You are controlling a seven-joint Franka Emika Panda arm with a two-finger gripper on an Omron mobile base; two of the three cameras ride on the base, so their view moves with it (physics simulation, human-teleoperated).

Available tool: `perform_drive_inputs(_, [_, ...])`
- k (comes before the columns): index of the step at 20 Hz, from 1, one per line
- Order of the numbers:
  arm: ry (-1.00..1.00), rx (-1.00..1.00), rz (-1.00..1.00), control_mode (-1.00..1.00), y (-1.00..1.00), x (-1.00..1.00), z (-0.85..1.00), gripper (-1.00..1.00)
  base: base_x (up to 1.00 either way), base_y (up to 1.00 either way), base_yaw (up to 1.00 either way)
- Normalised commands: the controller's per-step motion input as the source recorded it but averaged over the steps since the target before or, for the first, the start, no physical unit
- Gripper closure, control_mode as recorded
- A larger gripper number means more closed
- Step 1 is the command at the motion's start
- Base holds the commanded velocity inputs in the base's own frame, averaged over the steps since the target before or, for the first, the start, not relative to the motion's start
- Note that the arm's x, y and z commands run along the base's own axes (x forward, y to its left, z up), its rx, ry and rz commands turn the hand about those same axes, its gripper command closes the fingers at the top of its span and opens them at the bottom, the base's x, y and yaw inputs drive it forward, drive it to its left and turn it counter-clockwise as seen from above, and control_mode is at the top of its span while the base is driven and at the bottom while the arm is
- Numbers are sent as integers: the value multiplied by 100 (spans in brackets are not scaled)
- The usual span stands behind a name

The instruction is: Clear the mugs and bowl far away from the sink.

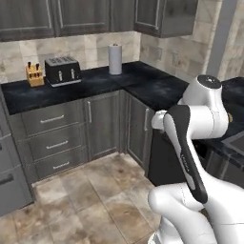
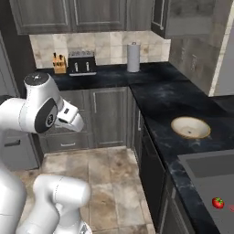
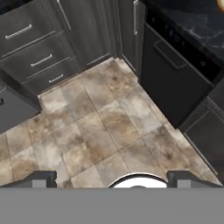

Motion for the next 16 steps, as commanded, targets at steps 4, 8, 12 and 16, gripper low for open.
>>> perform_drive_inputs(4, [0, 0, 0, 100, 0, 0, 0, -100, 38, -12, -40])
perform_drive_inputs(8, [0, 0, 0, 100, 0, 0, 0, -100, 47, 0, -36])
perform_drive_inputs(12, [0, 0, 0, 100, 0, 0, 0, -100, 41, 0, -39])
perform_drive_inputs(16, [0, 0, 0, 100, 0, 0, 0, -100, 38, 0, -46])
